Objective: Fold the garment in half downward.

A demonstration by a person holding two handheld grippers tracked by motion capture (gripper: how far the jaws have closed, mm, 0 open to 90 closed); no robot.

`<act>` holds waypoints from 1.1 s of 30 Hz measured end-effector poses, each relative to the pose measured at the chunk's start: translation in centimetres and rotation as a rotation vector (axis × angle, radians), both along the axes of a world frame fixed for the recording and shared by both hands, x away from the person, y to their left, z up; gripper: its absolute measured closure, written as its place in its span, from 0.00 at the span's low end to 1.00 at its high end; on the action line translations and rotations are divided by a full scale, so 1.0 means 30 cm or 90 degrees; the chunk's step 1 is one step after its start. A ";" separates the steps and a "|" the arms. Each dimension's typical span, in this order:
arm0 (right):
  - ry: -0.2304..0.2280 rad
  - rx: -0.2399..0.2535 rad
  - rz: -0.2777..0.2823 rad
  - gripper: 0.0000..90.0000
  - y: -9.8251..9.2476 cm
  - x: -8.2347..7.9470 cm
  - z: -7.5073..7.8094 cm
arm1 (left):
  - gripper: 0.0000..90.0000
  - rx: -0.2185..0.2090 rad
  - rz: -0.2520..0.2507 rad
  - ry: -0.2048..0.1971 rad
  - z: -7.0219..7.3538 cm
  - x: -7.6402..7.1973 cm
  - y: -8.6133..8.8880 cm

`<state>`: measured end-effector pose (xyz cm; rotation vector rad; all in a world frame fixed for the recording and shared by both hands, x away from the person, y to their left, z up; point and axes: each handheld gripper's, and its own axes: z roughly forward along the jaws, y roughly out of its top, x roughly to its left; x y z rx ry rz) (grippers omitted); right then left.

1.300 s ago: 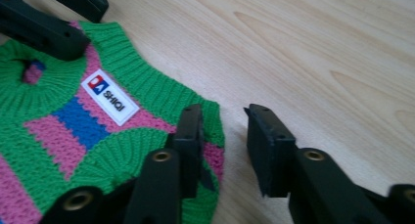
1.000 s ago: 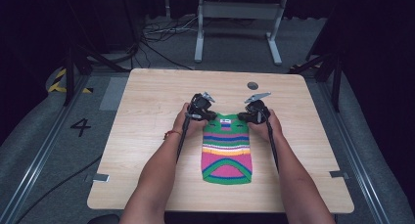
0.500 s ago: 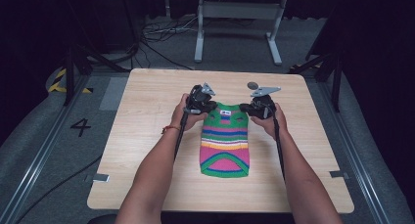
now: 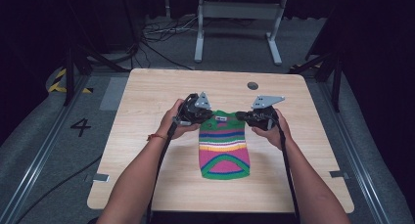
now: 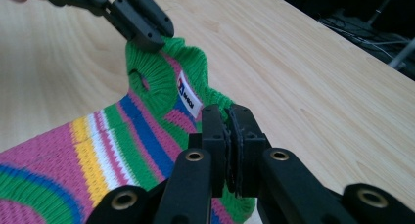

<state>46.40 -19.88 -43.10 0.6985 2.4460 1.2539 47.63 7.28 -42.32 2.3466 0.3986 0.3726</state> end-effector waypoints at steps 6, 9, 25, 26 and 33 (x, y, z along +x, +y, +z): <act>-0.013 0.008 0.034 0.96 -0.003 -0.074 0.018 | 0.92 -0.012 -0.034 -0.027 0.006 -0.082 0.018; -0.015 0.004 0.052 0.96 -0.009 -0.115 0.019 | 0.92 -0.007 -0.053 -0.043 0.003 -0.131 0.021; 0.006 -0.034 0.147 0.96 -0.012 -0.302 -0.048 | 0.91 0.068 -0.131 -0.033 -0.077 -0.337 0.019; 0.009 -0.040 0.155 0.96 -0.014 -0.315 -0.057 | 0.90 0.072 -0.134 -0.037 -0.086 -0.349 0.016; 0.019 -0.072 0.177 0.96 -0.030 -0.355 -0.096 | 0.90 0.100 -0.162 -0.026 -0.133 -0.418 -0.008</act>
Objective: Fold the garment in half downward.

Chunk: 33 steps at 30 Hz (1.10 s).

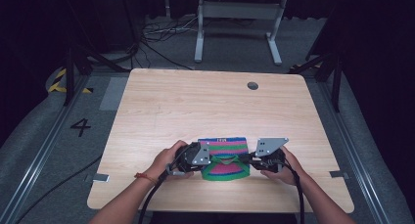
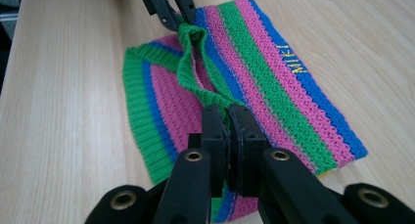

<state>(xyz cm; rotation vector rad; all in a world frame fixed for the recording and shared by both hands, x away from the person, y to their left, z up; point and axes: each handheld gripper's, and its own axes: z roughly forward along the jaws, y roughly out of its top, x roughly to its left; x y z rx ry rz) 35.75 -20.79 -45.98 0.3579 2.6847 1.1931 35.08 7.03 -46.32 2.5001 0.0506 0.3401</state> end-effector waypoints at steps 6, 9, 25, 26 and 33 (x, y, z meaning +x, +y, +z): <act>0.006 -0.012 0.023 0.95 0.001 -0.034 -0.014 | 0.91 0.006 -0.018 0.011 -0.023 -0.047 -0.010; 0.007 -0.015 0.028 0.95 -0.003 -0.048 -0.021 | 0.91 0.011 -0.027 0.013 -0.030 -0.064 -0.016; 0.034 -0.034 0.028 0.94 -0.044 -0.090 -0.073 | 0.88 0.011 -0.049 0.051 -0.043 -0.113 -0.037; 0.033 -0.039 0.029 0.94 -0.043 -0.093 -0.078 | 0.87 0.014 -0.050 0.049 -0.041 -0.116 -0.038; 0.041 -0.049 0.028 0.90 -0.059 -0.101 -0.087 | 0.79 0.007 -0.045 0.082 -0.039 -0.126 -0.032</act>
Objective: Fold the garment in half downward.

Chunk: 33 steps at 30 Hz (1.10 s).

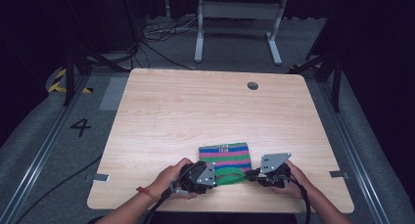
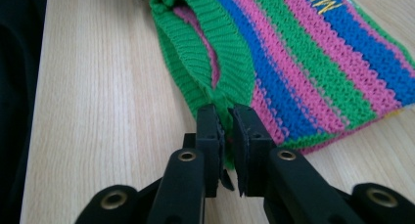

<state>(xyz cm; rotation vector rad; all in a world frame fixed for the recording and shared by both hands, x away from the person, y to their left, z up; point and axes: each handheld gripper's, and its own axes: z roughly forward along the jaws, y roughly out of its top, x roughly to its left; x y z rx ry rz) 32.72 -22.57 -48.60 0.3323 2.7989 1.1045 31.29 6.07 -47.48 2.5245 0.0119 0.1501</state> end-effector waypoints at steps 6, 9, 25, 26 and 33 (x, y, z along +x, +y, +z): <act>-0.017 0.024 -0.040 0.83 -0.031 -0.012 0.033 | 0.69 -0.057 0.055 -0.012 0.055 -0.001 0.029; -0.020 0.054 -0.053 0.83 -0.026 -0.015 0.055 | 0.72 -0.071 0.078 -0.003 0.053 0.008 0.034; 0.005 0.033 -0.058 0.91 0.027 0.003 -0.020 | 0.83 -0.059 0.100 0.032 -0.039 0.082 0.018; 0.002 0.032 -0.062 0.91 0.030 0.002 -0.021 | 0.83 -0.055 0.098 0.027 -0.039 0.091 0.018; -0.038 0.020 -0.101 0.92 0.042 0.017 -0.025 | 0.83 -0.074 0.109 0.030 -0.052 0.174 0.014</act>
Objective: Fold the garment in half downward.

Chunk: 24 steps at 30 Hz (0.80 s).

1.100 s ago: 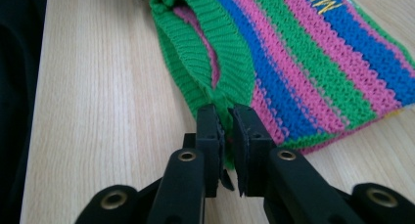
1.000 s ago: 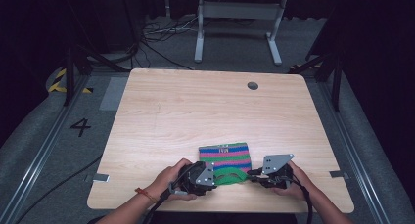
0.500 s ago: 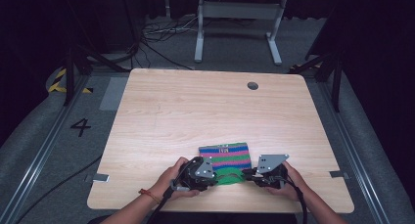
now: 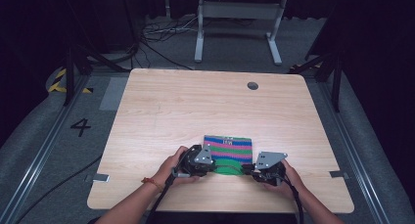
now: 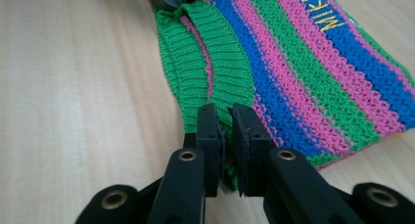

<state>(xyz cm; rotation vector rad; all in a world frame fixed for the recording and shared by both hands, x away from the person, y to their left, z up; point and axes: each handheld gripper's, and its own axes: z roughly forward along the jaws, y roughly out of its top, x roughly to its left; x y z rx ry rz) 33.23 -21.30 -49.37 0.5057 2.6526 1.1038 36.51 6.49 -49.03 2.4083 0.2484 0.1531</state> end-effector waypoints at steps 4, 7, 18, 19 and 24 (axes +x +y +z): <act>0.002 0.012 -0.024 0.92 -0.011 0.031 -0.007 | 0.83 -0.018 0.010 0.009 -0.008 0.033 0.001; 0.008 0.018 -0.031 0.92 -0.014 0.041 -0.008 | 0.80 -0.026 0.012 0.018 -0.005 0.034 0.003; -0.026 0.013 -0.039 0.93 -0.045 0.008 0.045 | 0.53 -0.032 0.067 0.009 0.102 0.040 0.119; -0.026 0.015 -0.040 0.92 -0.054 0.004 0.052 | 0.51 -0.020 0.074 0.002 0.111 0.037 0.133; -0.034 -0.003 -0.048 0.81 -0.118 -0.006 0.104 | 0.37 0.043 0.094 -0.042 0.140 0.008 0.216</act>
